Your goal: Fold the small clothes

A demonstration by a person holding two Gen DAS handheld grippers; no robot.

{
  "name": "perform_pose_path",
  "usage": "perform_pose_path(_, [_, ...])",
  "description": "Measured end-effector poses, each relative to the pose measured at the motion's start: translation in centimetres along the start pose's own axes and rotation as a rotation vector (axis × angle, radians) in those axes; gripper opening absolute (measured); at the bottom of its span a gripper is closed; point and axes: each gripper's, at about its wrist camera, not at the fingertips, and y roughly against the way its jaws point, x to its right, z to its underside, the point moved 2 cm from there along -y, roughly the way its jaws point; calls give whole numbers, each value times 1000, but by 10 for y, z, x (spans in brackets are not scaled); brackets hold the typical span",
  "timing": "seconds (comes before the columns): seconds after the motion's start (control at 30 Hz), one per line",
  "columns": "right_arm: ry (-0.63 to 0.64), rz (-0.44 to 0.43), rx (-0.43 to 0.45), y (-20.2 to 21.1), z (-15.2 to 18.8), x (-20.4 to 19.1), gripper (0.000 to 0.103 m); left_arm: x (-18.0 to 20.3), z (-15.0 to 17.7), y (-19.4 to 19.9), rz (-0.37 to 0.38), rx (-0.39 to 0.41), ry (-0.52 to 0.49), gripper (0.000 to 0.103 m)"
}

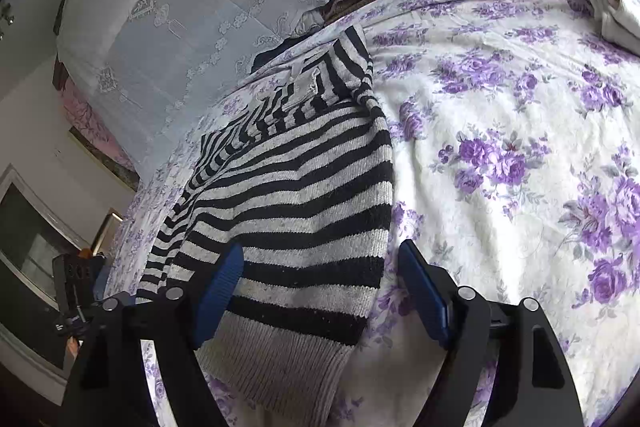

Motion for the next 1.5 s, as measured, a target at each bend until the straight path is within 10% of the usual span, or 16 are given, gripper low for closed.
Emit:
perform_pose_path(0.1, [-9,-8,-11,-2,1,1,73,-9,-4,-8,-22,-18,36,65])
perform_pose_path(0.53, [57,5,-106,-14,8,-10,69,6,-9,-29,-56,-71,-33,67])
perform_pose_path(0.6, [85,23,-110,-21,8,-15,53,5,-10,-29,-58,-60,-20,64])
perform_pose_path(0.73, [78,-20,-121,-18,15,-12,18,3,-4,-22,-59,-43,-18,27])
perform_pose_path(0.87, [82,-35,-106,-13,15,-14,15,-1,-7,-17,-37,-32,-6,12])
perform_pose_path(1.5, [54,-106,-78,-38,-74,-41,14,4,-102,-21,-82,58,-30,7])
